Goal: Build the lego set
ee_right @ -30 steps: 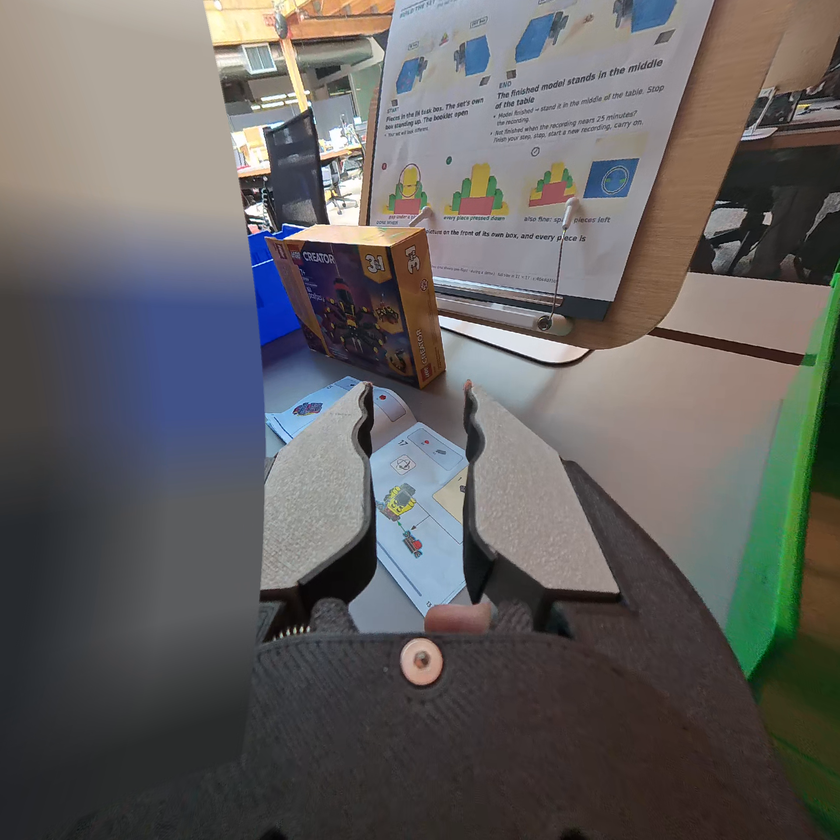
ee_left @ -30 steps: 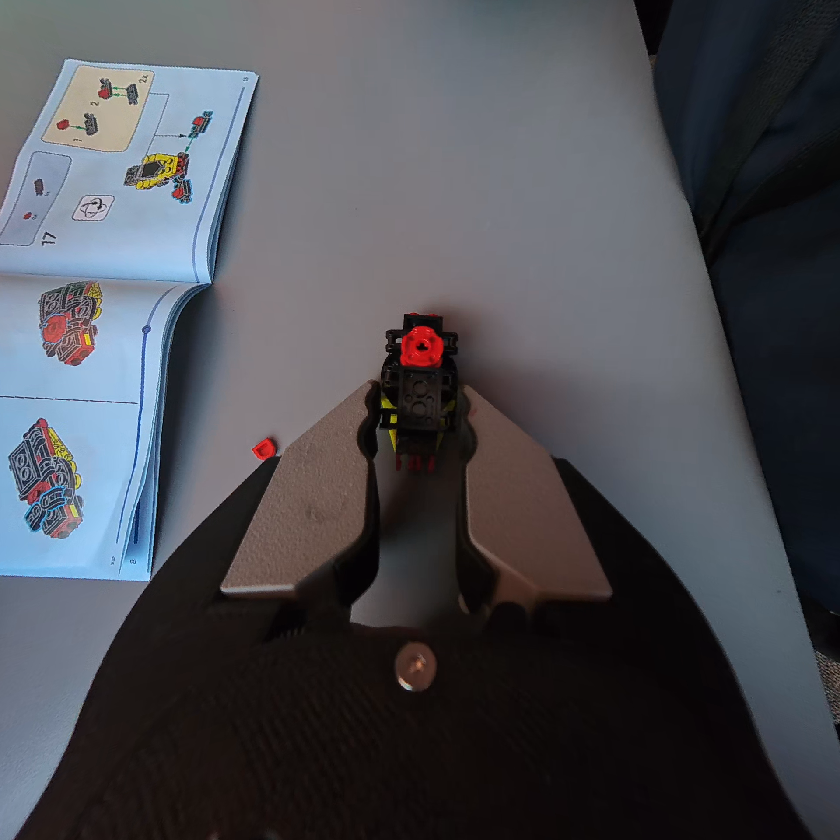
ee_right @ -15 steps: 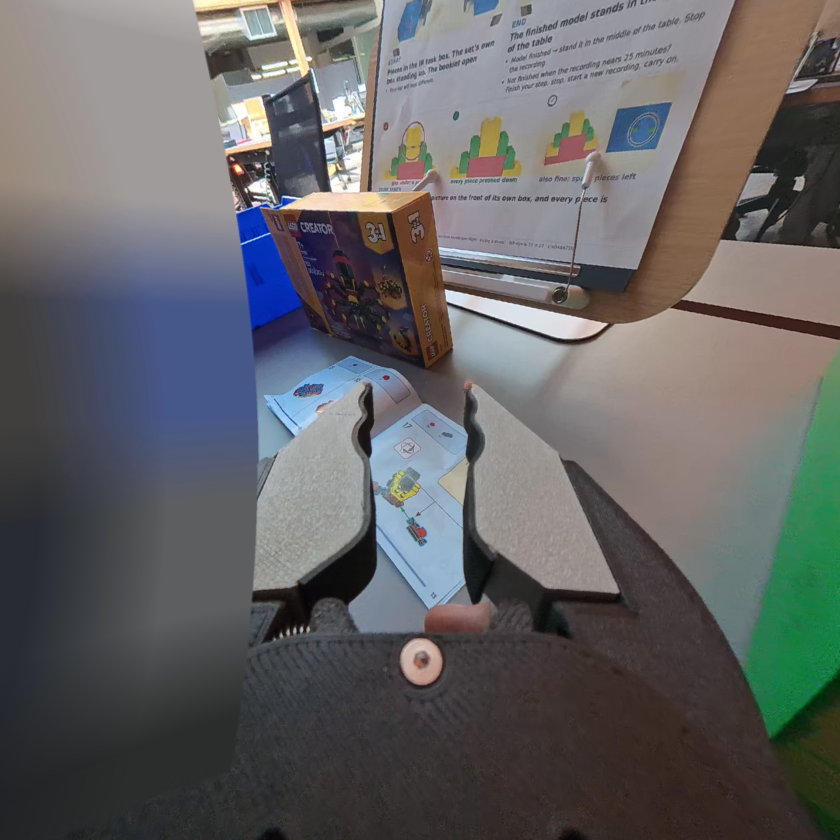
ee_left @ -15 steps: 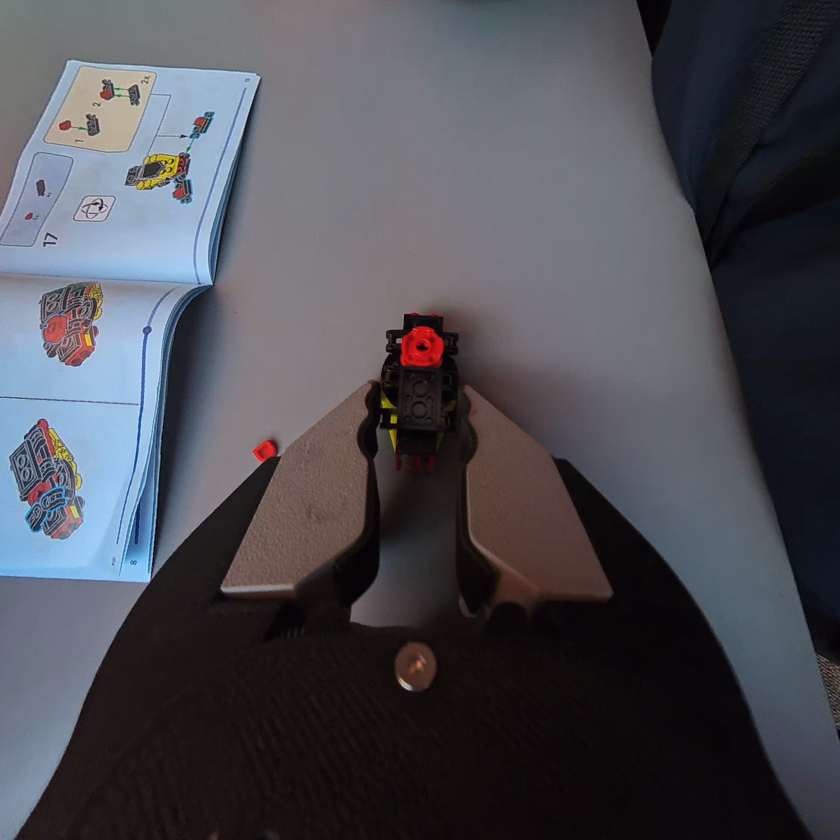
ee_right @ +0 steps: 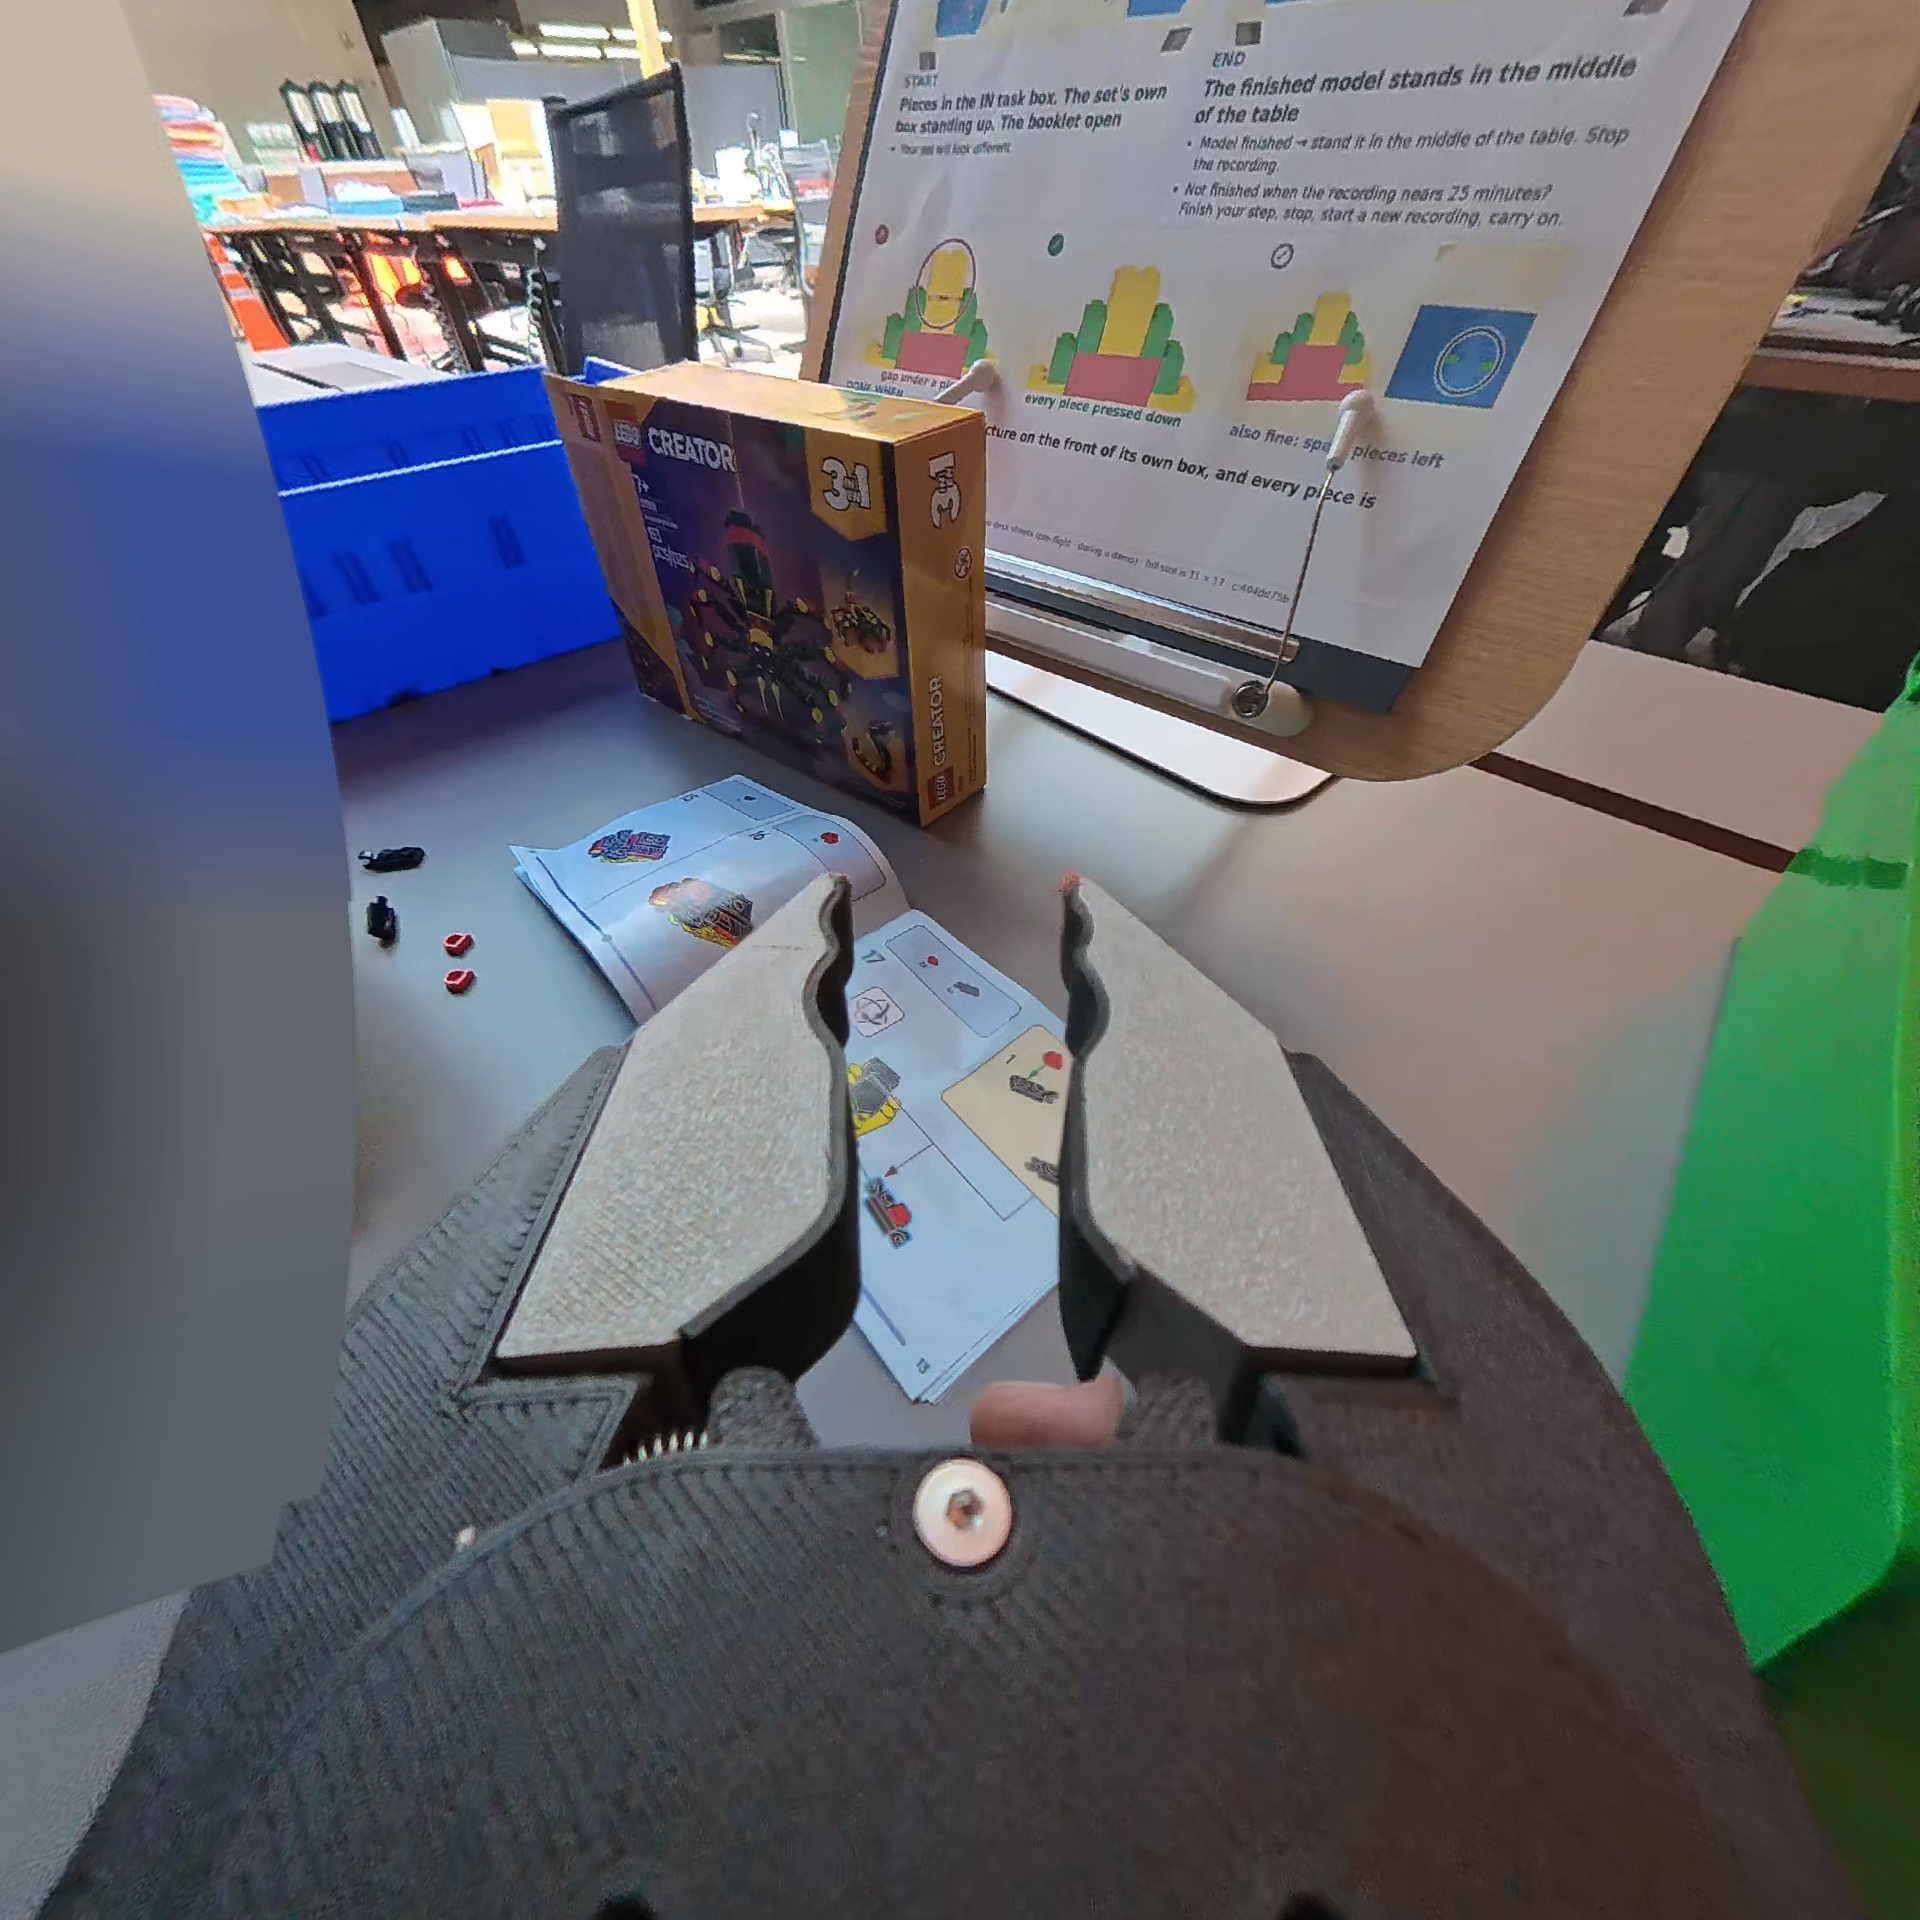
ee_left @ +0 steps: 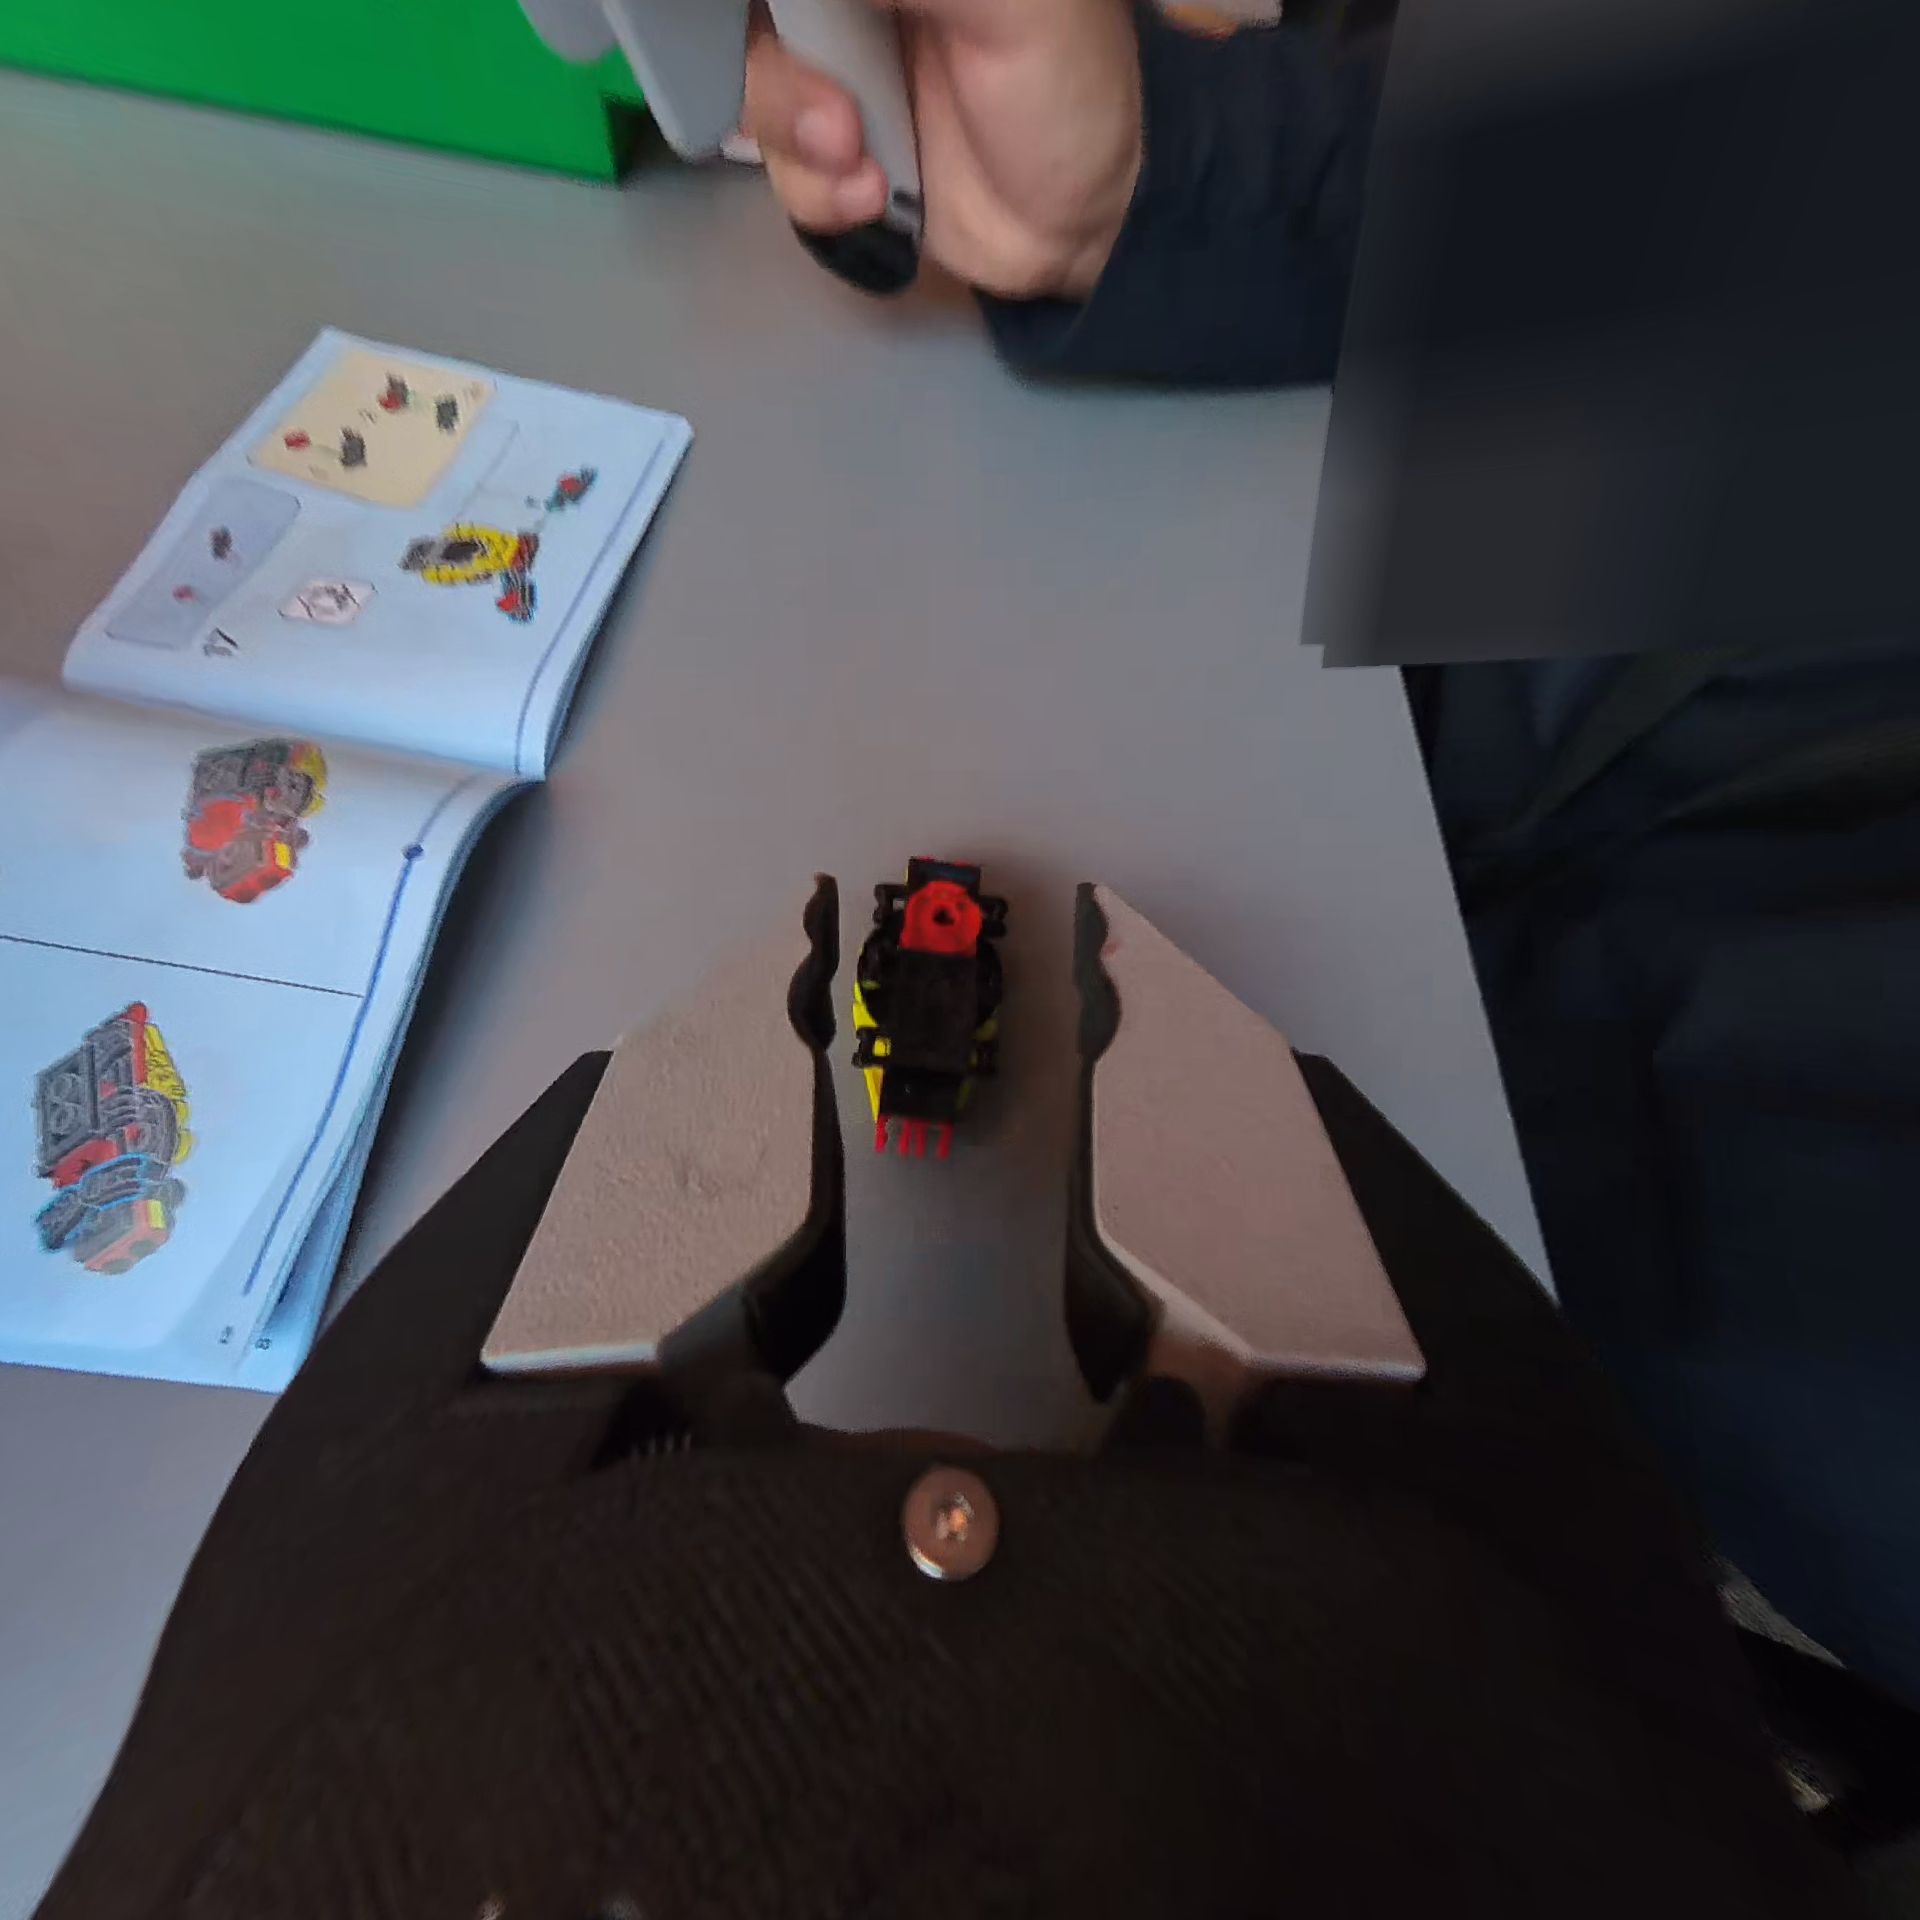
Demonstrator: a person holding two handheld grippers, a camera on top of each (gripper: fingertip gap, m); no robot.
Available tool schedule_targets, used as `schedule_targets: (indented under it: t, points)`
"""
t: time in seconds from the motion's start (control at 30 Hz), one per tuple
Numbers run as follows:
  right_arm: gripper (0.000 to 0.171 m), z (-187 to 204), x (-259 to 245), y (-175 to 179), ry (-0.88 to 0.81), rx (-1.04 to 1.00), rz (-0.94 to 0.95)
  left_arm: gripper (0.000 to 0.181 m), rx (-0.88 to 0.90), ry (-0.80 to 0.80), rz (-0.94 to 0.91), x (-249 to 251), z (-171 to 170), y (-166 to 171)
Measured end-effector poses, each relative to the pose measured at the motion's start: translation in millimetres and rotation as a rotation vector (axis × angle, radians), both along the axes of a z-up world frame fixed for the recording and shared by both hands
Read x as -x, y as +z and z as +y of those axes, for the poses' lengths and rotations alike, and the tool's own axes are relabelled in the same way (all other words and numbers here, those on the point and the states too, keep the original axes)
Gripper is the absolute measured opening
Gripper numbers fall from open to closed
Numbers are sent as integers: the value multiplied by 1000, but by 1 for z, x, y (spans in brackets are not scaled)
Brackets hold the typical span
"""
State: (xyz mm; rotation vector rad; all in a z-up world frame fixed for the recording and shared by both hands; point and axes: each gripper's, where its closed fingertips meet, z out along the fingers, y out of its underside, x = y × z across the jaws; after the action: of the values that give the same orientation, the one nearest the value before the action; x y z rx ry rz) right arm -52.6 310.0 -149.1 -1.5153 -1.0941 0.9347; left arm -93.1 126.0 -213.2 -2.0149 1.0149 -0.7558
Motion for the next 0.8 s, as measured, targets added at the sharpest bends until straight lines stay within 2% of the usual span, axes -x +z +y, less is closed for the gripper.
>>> schedule_targets:
  t: [0.17, 0.4, 0.5, 0.57, 0.8]
  points:
    - [36, 4, 1, -4, -22, -77, -40, 41, -137, 108, -38, 15, 18, 27]
    - [36, 22, 3, -23, -80, -113, -127, 27, -348, 427, -59, 68, 59, 53]
    - [36, 26, 6, -33, -82, -70, -137, 12, -383, 487, -141, 81, 64, 65]
    - [36, 29, 7, -38, -89, -56, -152, 10, -380, 512, -189, 88, 65, 69]
    - [36, 30, 6, -38, -99, -76, -158, 4, -388, 589, -181, 105, 73, 62]
